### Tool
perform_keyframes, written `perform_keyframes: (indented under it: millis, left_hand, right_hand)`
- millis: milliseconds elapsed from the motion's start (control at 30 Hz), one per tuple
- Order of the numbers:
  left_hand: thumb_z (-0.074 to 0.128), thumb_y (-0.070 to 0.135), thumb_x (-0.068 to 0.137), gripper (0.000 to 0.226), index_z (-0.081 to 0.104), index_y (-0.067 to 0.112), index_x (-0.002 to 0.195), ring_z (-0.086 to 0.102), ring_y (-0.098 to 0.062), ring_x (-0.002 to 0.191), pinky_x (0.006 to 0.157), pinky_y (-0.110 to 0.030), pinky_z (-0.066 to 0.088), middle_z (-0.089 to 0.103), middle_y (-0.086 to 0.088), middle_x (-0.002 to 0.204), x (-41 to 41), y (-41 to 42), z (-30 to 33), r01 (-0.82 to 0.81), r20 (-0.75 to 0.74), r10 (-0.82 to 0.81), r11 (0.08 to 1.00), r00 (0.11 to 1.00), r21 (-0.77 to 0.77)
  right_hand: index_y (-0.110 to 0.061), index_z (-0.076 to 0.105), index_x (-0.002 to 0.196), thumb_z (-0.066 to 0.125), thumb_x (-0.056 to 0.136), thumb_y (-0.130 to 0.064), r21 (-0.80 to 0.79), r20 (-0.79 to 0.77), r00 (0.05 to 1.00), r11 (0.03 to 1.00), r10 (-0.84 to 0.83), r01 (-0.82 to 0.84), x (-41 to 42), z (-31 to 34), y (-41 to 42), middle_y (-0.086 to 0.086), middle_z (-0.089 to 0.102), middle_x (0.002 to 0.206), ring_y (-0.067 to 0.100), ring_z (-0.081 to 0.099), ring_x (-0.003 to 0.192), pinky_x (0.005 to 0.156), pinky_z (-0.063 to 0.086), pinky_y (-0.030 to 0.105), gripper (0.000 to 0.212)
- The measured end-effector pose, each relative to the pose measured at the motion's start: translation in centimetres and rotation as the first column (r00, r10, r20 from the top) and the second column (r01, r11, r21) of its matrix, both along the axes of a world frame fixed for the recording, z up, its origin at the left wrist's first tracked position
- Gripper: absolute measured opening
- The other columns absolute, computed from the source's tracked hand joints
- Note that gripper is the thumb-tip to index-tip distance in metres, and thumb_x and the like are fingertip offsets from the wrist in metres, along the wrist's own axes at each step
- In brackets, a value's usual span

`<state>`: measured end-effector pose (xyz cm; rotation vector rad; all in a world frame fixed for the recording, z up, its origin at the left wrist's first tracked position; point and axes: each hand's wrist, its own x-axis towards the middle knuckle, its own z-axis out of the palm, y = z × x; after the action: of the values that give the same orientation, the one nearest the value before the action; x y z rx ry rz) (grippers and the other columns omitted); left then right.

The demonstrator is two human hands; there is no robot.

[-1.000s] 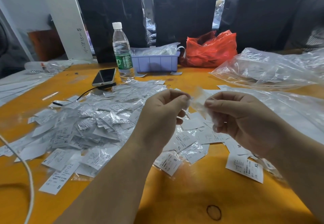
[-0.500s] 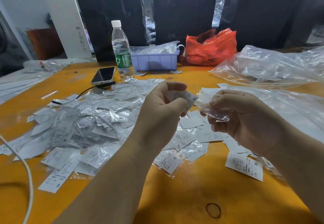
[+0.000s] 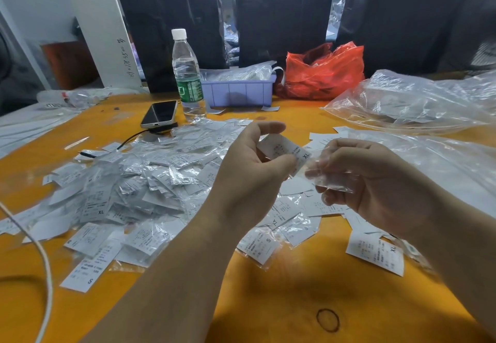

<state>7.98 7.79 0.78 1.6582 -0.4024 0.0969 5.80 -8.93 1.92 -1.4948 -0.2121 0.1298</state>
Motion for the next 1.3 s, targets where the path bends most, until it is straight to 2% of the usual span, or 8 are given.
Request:
perform_keyframes:
  millis: [167, 300, 433, 567, 700, 833, 1100, 1300]
  left_hand:
    - [0.074, 0.015, 0.084, 0.053, 0.047, 0.040, 0.124, 0.060, -0.012, 0.066, 0.069, -0.037, 0.058, 0.066, -0.019, 0.090, 0.2, 0.2, -0.2, -0.043, 0.040, 0.042, 0.999, 0.998, 0.033]
    - [0.075, 0.013, 0.084, 0.047, 0.055, 0.031, 0.122, 0.062, -0.013, 0.070, 0.073, -0.037, 0.057, 0.068, -0.020, 0.095, 0.4, 0.1, -0.3, -0.030, 0.006, 0.030, 1.000, 1.000, 0.000]
    - [0.074, 0.009, 0.084, 0.033, 0.061, 0.028, 0.108, 0.062, -0.008, 0.070, 0.067, -0.024, 0.056, 0.071, -0.011, 0.089, 0.4, 0.1, -0.3, 0.013, 0.013, -0.013, 1.000, 1.000, -0.002]
    - [0.075, 0.012, 0.083, 0.016, 0.067, 0.022, 0.091, 0.063, -0.012, 0.073, 0.066, -0.030, 0.055, 0.072, -0.008, 0.087, 0.2, 0.0, -0.2, 0.007, 0.014, -0.007, 1.000, 1.000, -0.006]
    - [0.075, 0.011, 0.083, 0.011, 0.065, 0.011, 0.088, 0.060, -0.014, 0.069, 0.064, -0.028, 0.053, 0.071, -0.014, 0.087, 0.1, -0.3, -0.5, -0.010, -0.024, 0.009, 0.997, 1.000, -0.076]
    - [0.075, 0.016, 0.083, 0.012, 0.065, 0.014, 0.088, 0.063, -0.009, 0.071, 0.066, -0.024, 0.055, 0.070, -0.001, 0.080, 0.1, -0.6, -0.8, -0.005, -0.130, -0.011, 0.993, 0.991, -0.122]
    - [0.073, 0.028, 0.061, 0.055, 0.067, 0.011, 0.113, 0.056, -0.011, 0.074, 0.066, -0.024, 0.049, 0.065, 0.002, 0.083, -0.1, -0.8, -0.4, 0.114, -0.428, -0.252, 0.940, 0.868, -0.322]
    - [0.067, 0.026, 0.087, 0.006, 0.065, 0.020, 0.085, 0.057, -0.009, 0.066, 0.068, -0.025, 0.046, 0.066, 0.006, 0.073, 0.3, -0.1, 0.2, -0.018, -0.319, -0.065, 0.968, 0.945, -0.251]
  right_hand:
    - [-0.015, 0.063, 0.054, 0.066, 0.057, -0.006, 0.015, -0.014, 0.999, 0.999, -0.029, 0.029, 0.2, -0.2, 0.1, 0.011, 0.061, 0.070, 0.016, 0.053, 0.056, 0.049, 0.045, 0.028, 0.010]
    - [-0.011, 0.066, 0.065, 0.070, 0.058, -0.003, -0.011, -0.002, 0.999, 0.999, -0.046, 0.046, 0.2, -0.5, -0.1, 0.012, 0.064, 0.073, 0.017, 0.056, 0.058, 0.049, 0.047, 0.027, 0.011]
    - [-0.004, 0.068, 0.079, 0.070, 0.069, -0.006, -0.035, 0.046, 0.997, 0.997, -0.061, 0.063, 0.3, -0.8, -0.3, 0.013, 0.065, 0.071, 0.016, 0.056, 0.056, 0.051, 0.047, 0.027, 0.011]
    - [-0.005, 0.071, 0.078, 0.070, 0.066, -0.013, -0.052, 0.104, 0.990, 0.993, -0.096, 0.101, 0.3, -1.0, -0.3, 0.013, 0.066, 0.070, 0.016, 0.056, 0.056, 0.051, 0.046, 0.027, 0.014]
    - [-0.009, 0.071, 0.074, 0.073, 0.065, -0.016, -0.078, 0.151, 0.980, 0.987, -0.130, 0.143, 0.1, -1.1, 0.0, 0.011, 0.067, 0.070, 0.015, 0.057, 0.056, 0.051, 0.048, 0.027, 0.012]
    - [-0.007, 0.070, 0.075, 0.074, 0.064, -0.021, -0.082, 0.201, 0.965, 0.979, -0.169, 0.189, 0.0, -1.1, 0.1, 0.010, 0.067, 0.069, 0.014, 0.058, 0.056, 0.053, 0.050, 0.029, 0.018]
    - [-0.014, 0.073, 0.071, 0.074, 0.065, -0.022, -0.074, 0.225, 0.961, 0.980, -0.162, 0.183, -0.1, -1.1, 0.2, 0.007, 0.068, 0.071, 0.015, 0.059, 0.060, 0.055, 0.051, 0.028, 0.010]
    - [-0.014, 0.072, 0.068, 0.074, 0.063, -0.023, -0.040, 0.180, 0.970, 0.984, -0.166, 0.176, 0.1, -1.0, -0.1, 0.005, 0.068, 0.071, 0.014, 0.058, 0.059, 0.056, 0.051, 0.028, 0.010]
